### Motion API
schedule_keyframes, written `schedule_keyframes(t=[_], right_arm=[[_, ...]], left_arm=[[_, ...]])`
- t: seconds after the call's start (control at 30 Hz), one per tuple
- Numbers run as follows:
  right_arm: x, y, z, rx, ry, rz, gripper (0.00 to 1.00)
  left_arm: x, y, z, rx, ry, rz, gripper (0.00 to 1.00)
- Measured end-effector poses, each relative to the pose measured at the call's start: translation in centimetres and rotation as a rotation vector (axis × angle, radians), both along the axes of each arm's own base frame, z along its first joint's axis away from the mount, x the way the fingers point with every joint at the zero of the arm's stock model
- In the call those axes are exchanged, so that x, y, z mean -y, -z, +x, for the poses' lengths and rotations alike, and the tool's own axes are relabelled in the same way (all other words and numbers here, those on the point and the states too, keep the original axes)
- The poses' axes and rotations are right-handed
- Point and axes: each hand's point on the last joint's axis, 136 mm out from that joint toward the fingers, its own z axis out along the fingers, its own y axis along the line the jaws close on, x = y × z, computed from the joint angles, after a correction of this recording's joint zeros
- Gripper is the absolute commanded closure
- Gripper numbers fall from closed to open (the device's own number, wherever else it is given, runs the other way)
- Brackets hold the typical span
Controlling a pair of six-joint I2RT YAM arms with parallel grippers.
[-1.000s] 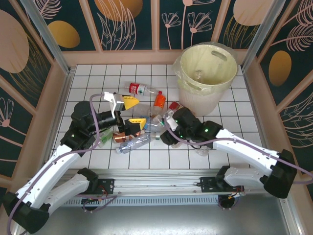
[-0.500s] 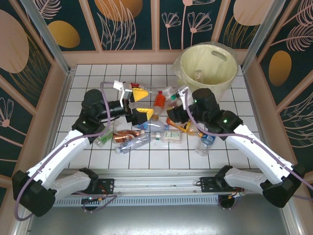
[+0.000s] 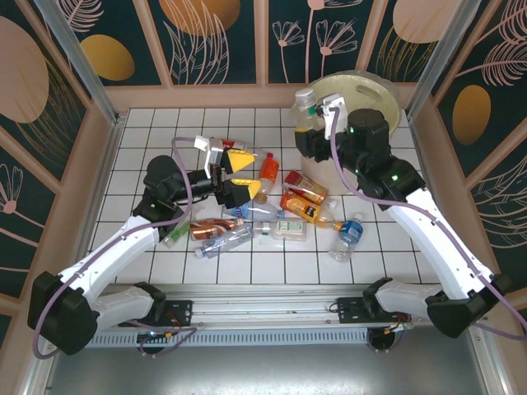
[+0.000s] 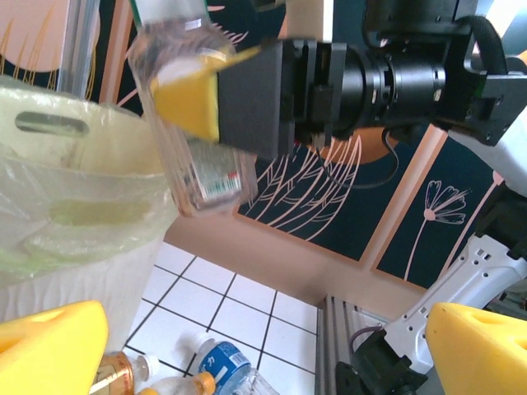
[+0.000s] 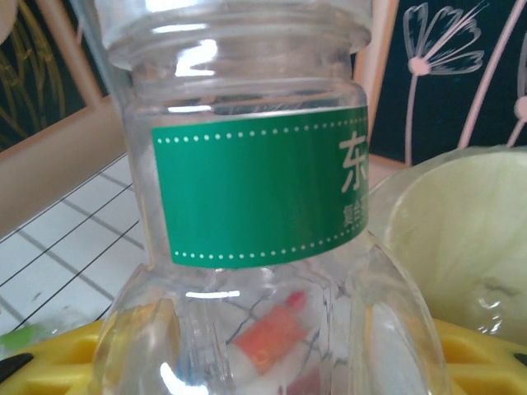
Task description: Put the plastic bottles in the bin
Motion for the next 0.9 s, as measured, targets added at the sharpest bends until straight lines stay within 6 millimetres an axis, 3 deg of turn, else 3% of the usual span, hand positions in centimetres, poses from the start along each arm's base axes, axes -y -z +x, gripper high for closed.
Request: schedule_keyframes(t=[0.2,0.37,0.7,0.9], right_arm=[[2.4,-2.0,3.4,0.053,0.127,-0.008,0.46],[5.2,-2.1,6.7,0.054,0.250,-0.025,0.46],[10.5,0.5,12.9,-0.070,0.402,-0.018,0.44],[11.0,4.8,14.3,-0.227,0.367,0.021,0.44]], left_arm=[[-0.2,0.7,0.8,-0.032,-0.045,-0.003,0.02],[-0.6,1.2,1.9,-0.050,-0.122,0.015,0.01],[-1.0,2.0,2.7,-0.059,-0.180,0.052,0.01],[-1.1,2.0,3.0,-0.045,-0.200,0.078,0.01]])
